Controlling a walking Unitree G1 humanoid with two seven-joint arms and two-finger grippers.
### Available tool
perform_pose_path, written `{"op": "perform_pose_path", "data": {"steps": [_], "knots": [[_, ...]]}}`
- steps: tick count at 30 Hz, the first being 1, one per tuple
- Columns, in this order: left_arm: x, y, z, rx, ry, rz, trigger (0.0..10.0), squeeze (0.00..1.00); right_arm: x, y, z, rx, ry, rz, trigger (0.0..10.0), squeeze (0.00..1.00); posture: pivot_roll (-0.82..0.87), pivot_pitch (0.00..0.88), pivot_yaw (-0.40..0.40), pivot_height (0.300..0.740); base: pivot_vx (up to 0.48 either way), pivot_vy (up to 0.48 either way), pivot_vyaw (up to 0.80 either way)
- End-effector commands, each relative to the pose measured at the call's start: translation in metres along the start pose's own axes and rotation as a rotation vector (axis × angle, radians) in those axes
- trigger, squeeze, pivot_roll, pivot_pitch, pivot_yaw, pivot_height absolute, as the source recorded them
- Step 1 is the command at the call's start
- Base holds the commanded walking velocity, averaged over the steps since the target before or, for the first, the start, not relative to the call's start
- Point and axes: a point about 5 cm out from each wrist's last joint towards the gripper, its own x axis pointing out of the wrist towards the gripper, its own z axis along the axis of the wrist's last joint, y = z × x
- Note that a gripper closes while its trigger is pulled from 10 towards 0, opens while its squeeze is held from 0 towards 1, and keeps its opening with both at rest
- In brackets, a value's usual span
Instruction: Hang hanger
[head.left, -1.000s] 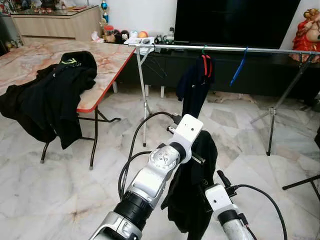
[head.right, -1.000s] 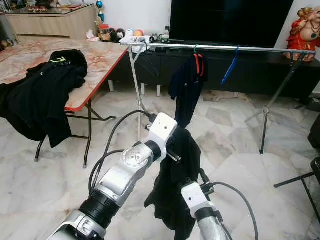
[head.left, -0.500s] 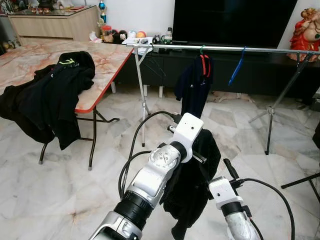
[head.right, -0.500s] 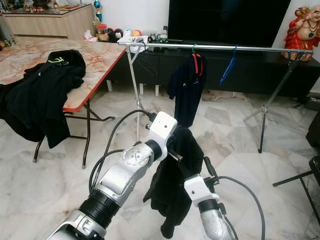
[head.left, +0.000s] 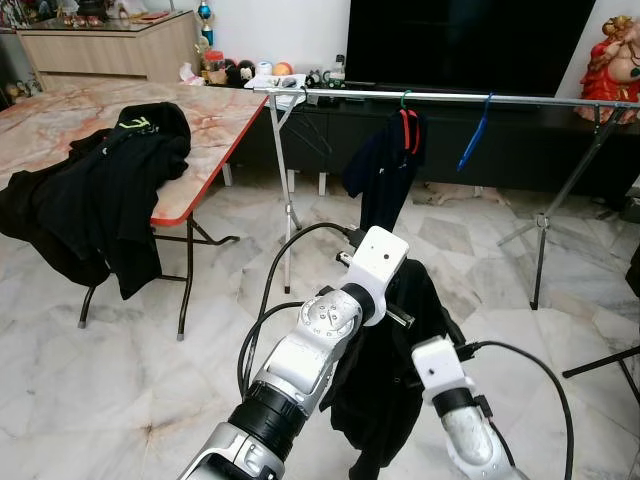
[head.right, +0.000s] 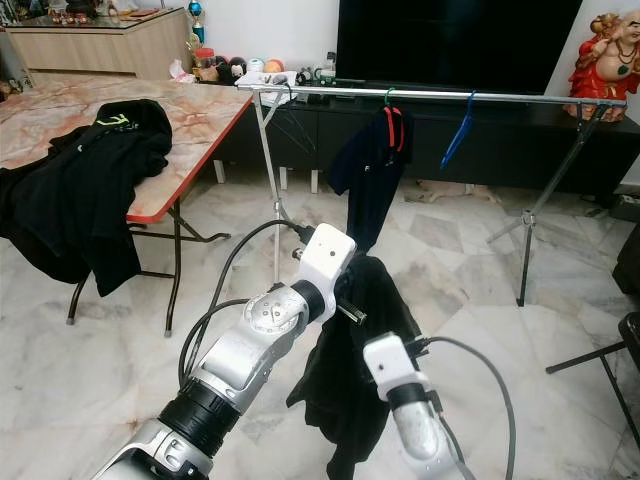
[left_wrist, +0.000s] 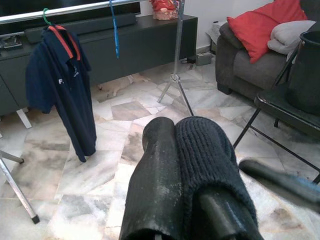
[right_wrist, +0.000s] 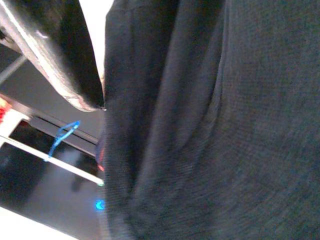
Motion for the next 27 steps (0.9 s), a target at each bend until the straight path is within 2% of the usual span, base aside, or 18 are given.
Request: {"op": "perform_pose_path", "data": {"steps": [1, 3, 5, 10, 12, 15, 19, 27], "knots": [[0.008, -0.019, 0.025, -0.025, -0.085, -0.054, 0.0, 0.00, 0.004, -0.004, 0.002, 0.036, 0.005, -0.028, 10.0, 0.00, 0.07, 0.010, -0.011, 0.740, 0.000, 0.000, 0.00], [0.008, -0.020, 0.025, -0.025, -0.085, -0.054, 0.0, 0.00, 0.005, -0.005, 0.004, 0.045, -0.008, -0.034, 10.0, 0.00, 0.07, 0.008, -0.011, 0.740, 0.000, 0.000, 0.00], [0.008, -0.020, 0.024, -0.026, -0.085, -0.054, 0.0, 0.00, 0.009, -0.008, 0.012, 0.094, -0.050, -0.051, 10.0, 0.00, 0.07, 0.009, -0.012, 0.740, 0.000, 0.000, 0.00], [0.008, -0.019, 0.024, -0.026, -0.083, -0.052, 0.0, 0.00, 0.013, -0.008, 0.018, 0.171, -0.074, -0.049, 10.0, 0.00, 0.06, 0.008, -0.014, 0.740, 0.000, 0.000, 0.00], [0.008, -0.019, 0.023, -0.027, -0.082, -0.051, 0.0, 0.00, 0.013, -0.007, 0.020, 0.198, -0.083, -0.035, 10.0, 0.00, 0.06, 0.010, -0.012, 0.740, 0.000, 0.000, 0.00], [0.008, -0.019, 0.023, -0.027, -0.080, -0.053, 0.0, 0.00, 0.014, 0.000, 0.023, 0.243, -0.101, 0.055, 10.0, 0.00, 0.06, 0.012, -0.010, 0.740, 0.000, 0.000, 0.00], [0.008, -0.020, 0.023, -0.029, -0.079, -0.055, 0.0, 0.00, 0.013, 0.008, 0.026, 0.242, -0.117, 0.145, 10.0, 0.00, 0.06, 0.014, -0.011, 0.740, 0.000, 0.000, 0.00], [0.008, -0.020, 0.021, -0.030, -0.075, -0.055, 0.0, 0.00, 0.016, 0.005, 0.028, 0.247, -0.113, 0.132, 10.0, 0.00, 0.06, 0.017, -0.008, 0.740, 0.000, 0.000, 0.00]]}}
